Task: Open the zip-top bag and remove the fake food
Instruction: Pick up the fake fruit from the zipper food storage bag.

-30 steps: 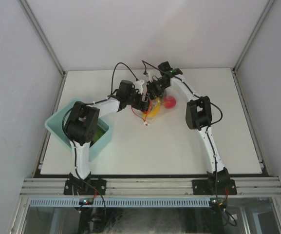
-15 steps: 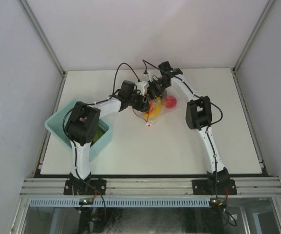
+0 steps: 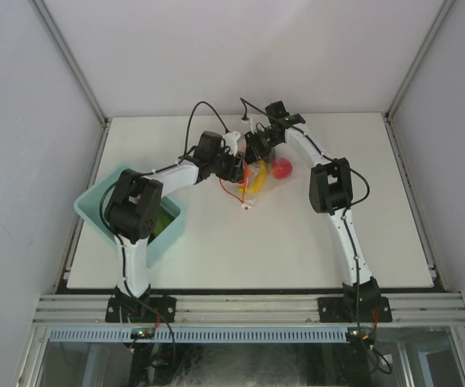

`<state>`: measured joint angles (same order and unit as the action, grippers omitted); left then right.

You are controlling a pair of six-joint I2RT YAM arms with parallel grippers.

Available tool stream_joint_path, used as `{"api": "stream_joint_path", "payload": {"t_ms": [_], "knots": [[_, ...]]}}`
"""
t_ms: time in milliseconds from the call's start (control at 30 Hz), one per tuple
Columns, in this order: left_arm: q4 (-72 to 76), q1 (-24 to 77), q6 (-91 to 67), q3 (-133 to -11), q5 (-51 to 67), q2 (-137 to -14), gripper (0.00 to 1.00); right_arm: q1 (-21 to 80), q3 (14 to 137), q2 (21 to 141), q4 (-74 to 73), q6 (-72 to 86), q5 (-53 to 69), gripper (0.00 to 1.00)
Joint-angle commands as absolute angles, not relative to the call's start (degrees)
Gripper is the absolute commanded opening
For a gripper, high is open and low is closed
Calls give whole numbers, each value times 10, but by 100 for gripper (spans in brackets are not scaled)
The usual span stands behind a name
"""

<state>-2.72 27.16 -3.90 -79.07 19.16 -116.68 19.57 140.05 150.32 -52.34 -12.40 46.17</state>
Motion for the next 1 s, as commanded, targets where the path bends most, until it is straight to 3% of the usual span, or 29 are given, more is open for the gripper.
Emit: {"api": "stream_joint_path", "payload": {"t_ms": [0,133,300,533,633,667,967], "knots": [[-51,274,-54,-791,163,-1121,39,193,1390,1467,-492,-109,455,16],[-90,273,-79,-805,127,-1118,43,195,1392,1472,-494,-111,452,17],[-115,274,-86,-804,93,-1108,56,196,1397,1476,-496,-112,453,17],[-79,274,-63,-786,98,-1101,78,202,1408,1485,-509,-121,457,16],[-69,293,-46,-780,104,-1098,98,203,1413,1489,-515,-125,461,17],[-63,295,-40,-777,105,-1095,100,204,1415,1491,-517,-126,462,16],[5,295,4,-742,146,-1083,100,208,1425,1500,-534,-136,471,16]]}}
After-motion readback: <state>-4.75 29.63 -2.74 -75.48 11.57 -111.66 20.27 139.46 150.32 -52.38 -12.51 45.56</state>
